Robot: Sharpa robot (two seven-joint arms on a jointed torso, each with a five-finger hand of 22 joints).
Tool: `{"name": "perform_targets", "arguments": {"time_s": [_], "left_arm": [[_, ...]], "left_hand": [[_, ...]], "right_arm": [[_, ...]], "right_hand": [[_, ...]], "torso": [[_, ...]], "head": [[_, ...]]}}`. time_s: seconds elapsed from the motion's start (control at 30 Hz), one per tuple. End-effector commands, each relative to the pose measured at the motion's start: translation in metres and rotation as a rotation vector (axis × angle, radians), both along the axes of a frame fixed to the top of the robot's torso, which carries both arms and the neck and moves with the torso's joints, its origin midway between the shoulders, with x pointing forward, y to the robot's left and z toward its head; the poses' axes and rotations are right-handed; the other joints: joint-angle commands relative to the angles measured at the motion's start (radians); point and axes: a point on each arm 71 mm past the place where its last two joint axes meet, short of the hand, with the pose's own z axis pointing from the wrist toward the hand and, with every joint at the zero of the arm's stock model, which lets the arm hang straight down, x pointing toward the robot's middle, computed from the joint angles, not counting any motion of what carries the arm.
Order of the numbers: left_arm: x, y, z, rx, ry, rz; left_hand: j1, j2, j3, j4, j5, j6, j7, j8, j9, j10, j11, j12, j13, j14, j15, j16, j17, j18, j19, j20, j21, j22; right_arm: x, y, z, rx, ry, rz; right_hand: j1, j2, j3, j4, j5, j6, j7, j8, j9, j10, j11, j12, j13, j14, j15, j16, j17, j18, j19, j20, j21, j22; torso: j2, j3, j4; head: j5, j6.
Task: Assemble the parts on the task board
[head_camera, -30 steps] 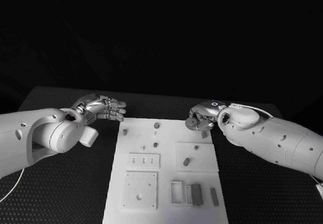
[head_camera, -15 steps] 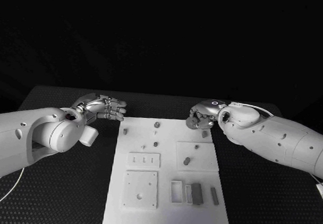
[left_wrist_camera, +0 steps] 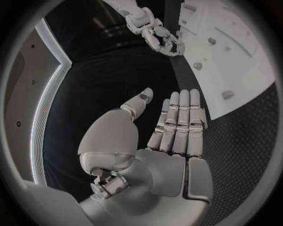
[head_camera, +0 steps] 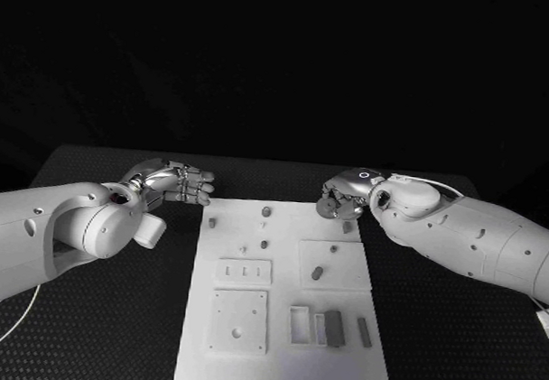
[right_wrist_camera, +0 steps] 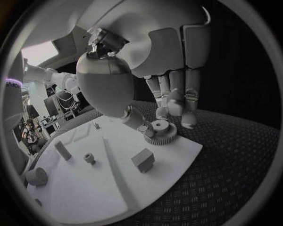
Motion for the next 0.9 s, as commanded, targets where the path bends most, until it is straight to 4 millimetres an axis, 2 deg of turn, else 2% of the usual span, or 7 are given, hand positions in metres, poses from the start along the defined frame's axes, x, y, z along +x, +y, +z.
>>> {"name": "perform_targets", "arguments": {"time_s": [0.03,0.33,0.53,0.8,0.9], "left_arm": [[-0.001,-0.003,0.001,-0.005,-0.006,-0.017],[-0.001,-0.002,0.002,-0.004,-0.009,-0.012],[-0.001,-0.002,0.002,-0.005,-0.009,-0.011],[-0.001,-0.001,0.002,-0.004,-0.01,-0.009],[0.0,0.0,0.002,-0.003,-0.012,-0.005]], "left_hand": [[-0.011,0.0,-0.002,-0.004,0.004,-0.003,0.005,-0.004,-0.001,0.006,0.003,-0.007,0.001,0.003,0.003,-0.006,0.001,0.013,-0.005,-0.004,-0.006,0.001],[-0.01,0.0,-0.001,-0.004,0.004,-0.003,0.004,-0.004,-0.001,0.006,0.003,-0.007,0.001,0.003,0.003,-0.007,0.002,0.013,-0.005,-0.004,-0.006,0.002],[-0.009,0.0,-0.001,-0.004,0.004,-0.002,0.004,-0.004,-0.001,0.006,0.003,-0.008,0.002,0.003,0.003,-0.007,0.003,0.013,-0.005,-0.004,-0.006,0.002],[-0.009,0.0,-0.001,-0.005,0.004,-0.002,0.004,-0.004,-0.001,0.007,0.003,-0.008,0.002,0.003,0.004,-0.008,0.004,0.013,-0.005,-0.004,-0.006,0.002],[-0.009,0.0,-0.001,-0.005,0.004,-0.002,0.004,-0.004,-0.001,0.007,0.003,-0.008,0.002,0.003,0.004,-0.008,0.004,0.014,-0.005,-0.004,-0.006,0.002]], "right_arm": [[-0.004,0.002,-0.005,-0.063,-0.036,0.011],[-0.014,0.012,0.004,-0.059,-0.106,0.031],[-0.019,0.023,0.012,-0.053,-0.13,0.052],[-0.039,0.056,0.028,-0.016,-0.195,0.132],[-0.045,0.076,0.029,-0.014,-0.19,0.185]], "right_hand": [[-0.006,0.006,0.005,0.0,-0.003,0.224,-0.018,0.008,0.01,-0.002,-0.026,0.005,-0.005,0.009,-0.009,0.005,-0.002,0.014,0.012,-0.004,0.005,0.018],[-0.016,0.005,0.004,0.004,-0.003,0.241,-0.028,0.016,0.02,0.02,-0.035,0.011,-0.014,0.024,-0.019,0.011,-0.005,0.014,0.027,-0.011,0.009,0.018],[-0.017,0.001,0.006,0.005,-0.003,0.245,-0.03,0.018,0.023,0.025,-0.038,0.011,-0.017,0.028,-0.021,0.012,-0.006,0.014,0.031,-0.014,0.01,0.017],[-0.019,-0.004,0.006,0.008,-0.003,0.245,-0.03,0.017,0.024,0.028,-0.039,0.01,-0.02,0.03,-0.022,0.013,-0.007,0.014,0.034,-0.015,0.01,0.017],[-0.021,-0.009,0.007,0.01,-0.003,0.245,-0.031,0.016,0.024,0.03,-0.039,0.01,-0.022,0.032,-0.023,0.013,-0.008,0.014,0.036,-0.016,0.01,0.017]], "torso": [[0.0,-0.0001,0.0002],[-0.001,-0.002,-0.0003],[-0.001,-0.0009,-0.0001],[-0.002,0.0004,0.0006],[-0.002,0.0,-0.0011]], "head": [[-0.001,0.002],[0.001,0.005],[0.0,0.008],[0.006,0.012],[0.008,0.015]]}}
